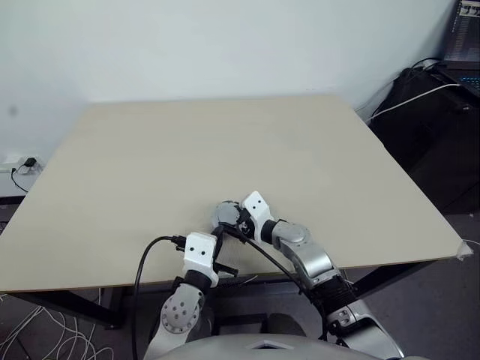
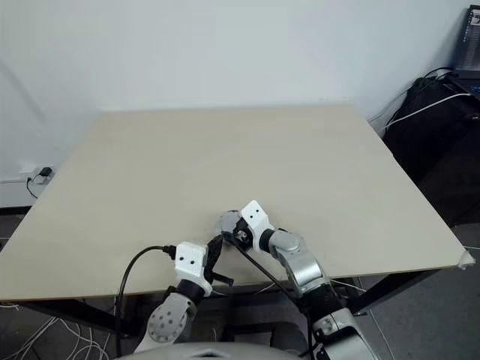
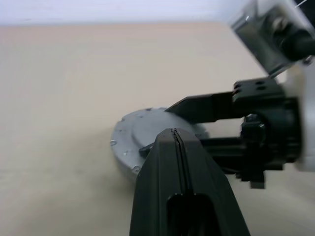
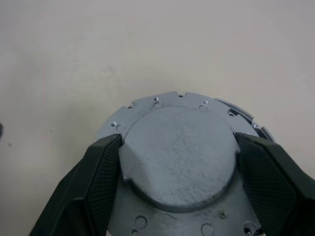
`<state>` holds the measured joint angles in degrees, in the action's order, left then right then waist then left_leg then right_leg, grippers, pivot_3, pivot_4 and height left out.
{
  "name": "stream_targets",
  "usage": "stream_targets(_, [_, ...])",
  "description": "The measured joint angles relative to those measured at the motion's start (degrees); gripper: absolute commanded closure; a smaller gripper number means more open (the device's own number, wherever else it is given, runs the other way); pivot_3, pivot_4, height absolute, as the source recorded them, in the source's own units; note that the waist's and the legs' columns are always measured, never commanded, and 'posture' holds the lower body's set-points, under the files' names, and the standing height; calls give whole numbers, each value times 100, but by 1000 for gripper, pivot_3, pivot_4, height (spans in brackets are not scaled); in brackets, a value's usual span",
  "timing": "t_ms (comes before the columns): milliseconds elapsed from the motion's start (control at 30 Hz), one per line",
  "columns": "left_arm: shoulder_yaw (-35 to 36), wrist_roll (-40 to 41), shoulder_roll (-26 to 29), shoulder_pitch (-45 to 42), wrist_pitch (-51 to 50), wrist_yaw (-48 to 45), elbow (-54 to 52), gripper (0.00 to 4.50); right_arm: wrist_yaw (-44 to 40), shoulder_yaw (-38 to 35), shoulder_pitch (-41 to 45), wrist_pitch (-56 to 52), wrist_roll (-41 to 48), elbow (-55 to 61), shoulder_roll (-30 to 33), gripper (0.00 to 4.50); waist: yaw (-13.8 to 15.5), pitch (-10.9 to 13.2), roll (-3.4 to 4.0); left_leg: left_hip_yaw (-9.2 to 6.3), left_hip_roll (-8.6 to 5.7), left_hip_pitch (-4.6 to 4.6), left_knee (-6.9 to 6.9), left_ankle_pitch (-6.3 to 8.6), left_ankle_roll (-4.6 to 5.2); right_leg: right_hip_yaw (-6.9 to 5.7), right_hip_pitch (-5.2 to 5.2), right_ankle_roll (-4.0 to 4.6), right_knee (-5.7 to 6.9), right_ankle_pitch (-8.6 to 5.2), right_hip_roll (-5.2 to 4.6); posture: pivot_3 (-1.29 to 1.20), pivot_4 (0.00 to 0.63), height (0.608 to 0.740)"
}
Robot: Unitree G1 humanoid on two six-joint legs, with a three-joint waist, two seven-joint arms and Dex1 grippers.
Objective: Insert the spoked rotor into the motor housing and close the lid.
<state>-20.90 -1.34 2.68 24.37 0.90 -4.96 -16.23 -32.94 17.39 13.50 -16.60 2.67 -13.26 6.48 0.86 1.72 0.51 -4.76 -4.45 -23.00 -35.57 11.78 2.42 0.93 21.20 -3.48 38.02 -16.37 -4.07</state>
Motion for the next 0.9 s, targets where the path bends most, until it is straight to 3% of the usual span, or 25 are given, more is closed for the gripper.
stream_targets(467, [1301,926,483,168,1856,-964,1731,4500,464,57,-9,-29,-226,6,-120,1213,8,8,8,1,-1,0,-1,-1,-1,0,3,30,3,15,0,0,0,740])
stream_targets(900, [1496,1039,362,-128,2469,-1394,2533,4500,665,233,188,-375,-471,29,-187,1213,-12,-6,0,3,0,2,-4,-1,-2,2,1,25,5,19,3,0,0,740])
